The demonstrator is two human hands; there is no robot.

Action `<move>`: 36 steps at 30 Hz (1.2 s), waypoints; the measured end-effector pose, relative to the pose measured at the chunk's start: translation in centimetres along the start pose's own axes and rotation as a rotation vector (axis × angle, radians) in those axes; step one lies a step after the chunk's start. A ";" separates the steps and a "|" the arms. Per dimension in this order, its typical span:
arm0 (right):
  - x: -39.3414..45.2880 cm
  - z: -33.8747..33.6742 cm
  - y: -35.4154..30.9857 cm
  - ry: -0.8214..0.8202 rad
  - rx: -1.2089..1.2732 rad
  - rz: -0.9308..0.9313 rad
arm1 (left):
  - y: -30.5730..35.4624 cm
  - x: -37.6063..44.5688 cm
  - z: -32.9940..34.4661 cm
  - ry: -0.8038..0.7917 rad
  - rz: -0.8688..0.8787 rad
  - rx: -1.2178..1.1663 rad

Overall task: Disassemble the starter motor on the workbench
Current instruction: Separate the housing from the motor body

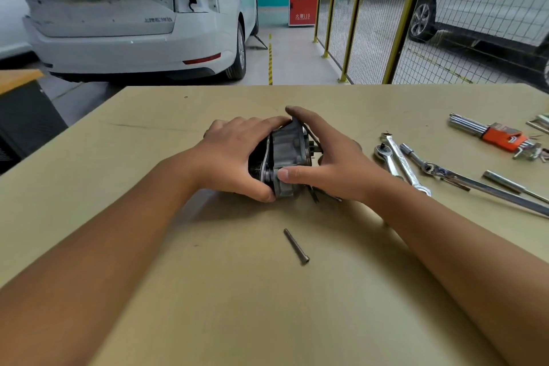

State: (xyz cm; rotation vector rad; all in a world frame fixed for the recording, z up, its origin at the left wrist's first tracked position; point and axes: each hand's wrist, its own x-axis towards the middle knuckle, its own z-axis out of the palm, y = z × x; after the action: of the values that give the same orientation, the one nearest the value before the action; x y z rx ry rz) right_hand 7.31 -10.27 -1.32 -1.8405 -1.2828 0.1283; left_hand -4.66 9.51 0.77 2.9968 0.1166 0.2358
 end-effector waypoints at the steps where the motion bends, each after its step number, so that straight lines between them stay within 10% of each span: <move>1: 0.2 0.0 0.1 -0.002 0.004 -0.005 | 0.0 0.0 0.0 0.005 0.000 -0.001; 23: -1.2 -3.2 0.6 0.491 0.305 0.074 | -0.4 -0.3 -0.2 -0.031 0.022 -0.060; 36: -1.4 -8.4 -0.1 0.281 -0.017 0.200 | -1.0 -1.0 -1.0 -0.047 0.034 -0.153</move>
State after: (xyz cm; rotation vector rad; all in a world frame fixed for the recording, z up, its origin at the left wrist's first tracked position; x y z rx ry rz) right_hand 11.00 -16.34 3.42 -1.9208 -0.9087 -0.0343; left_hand -5.83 10.56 1.52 2.8514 0.0412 0.1689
